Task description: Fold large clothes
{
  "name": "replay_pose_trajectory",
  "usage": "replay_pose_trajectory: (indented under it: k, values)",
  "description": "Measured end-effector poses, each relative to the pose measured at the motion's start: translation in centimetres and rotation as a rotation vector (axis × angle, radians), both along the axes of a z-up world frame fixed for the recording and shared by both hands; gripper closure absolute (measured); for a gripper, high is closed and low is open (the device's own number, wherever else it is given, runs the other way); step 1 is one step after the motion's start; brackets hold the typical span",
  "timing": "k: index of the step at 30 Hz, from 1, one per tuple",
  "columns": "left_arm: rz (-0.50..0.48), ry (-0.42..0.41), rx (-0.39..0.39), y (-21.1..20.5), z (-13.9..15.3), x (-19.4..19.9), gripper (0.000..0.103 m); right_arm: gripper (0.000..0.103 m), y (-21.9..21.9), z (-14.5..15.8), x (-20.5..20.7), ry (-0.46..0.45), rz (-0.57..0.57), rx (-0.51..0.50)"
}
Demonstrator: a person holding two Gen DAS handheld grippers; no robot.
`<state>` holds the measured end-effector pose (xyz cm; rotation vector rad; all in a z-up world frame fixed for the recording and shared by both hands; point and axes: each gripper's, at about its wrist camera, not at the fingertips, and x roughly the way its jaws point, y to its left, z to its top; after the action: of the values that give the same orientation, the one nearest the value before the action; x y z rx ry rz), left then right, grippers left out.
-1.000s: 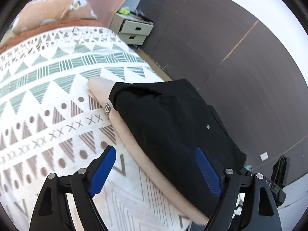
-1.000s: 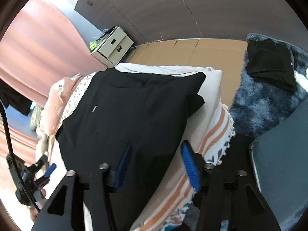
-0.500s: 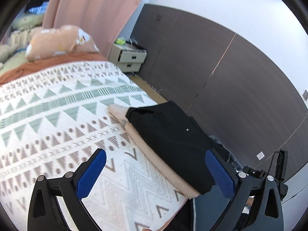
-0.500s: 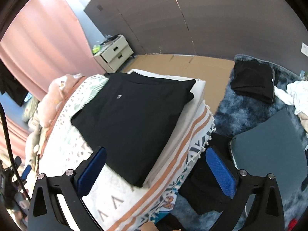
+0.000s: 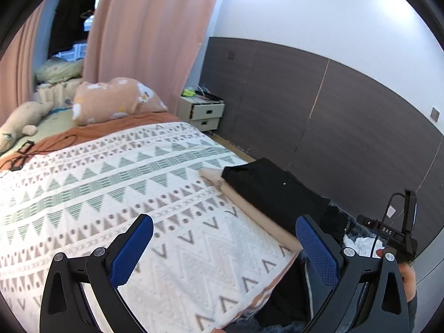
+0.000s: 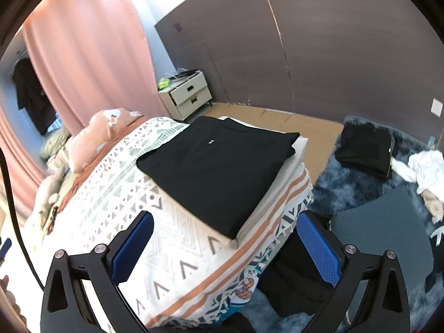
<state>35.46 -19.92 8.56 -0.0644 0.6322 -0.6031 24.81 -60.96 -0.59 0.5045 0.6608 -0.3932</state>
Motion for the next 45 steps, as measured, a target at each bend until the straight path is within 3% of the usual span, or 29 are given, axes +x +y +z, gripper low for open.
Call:
replay_pose_trajectory:
  k: [13,18,32,45]
  values:
    - [0.114,-0.091,-0.005,9.7,1.1,-5.7,0.0,0.0,9.6,3.3,-3.3,-0.047,0.052,-0.145]
    - [0.189,-0.126,0.034,12.4,0.8,-8.7,0.0,0.0,12.8,3.6,-4.4,-0.038,0.08,-0.19]
    - [0.314,-0.235,0.02,16.4,-1.0,-16.9,0.0,0.0,18.8,4.2,-9.6,-0.092,0.171,-0.26]
    - [0.418,-0.213,0.019,17.4,-3.8,-22.8,0.0,0.0,21.6,3.3,-12.4,-0.104,0.303,-0.274]
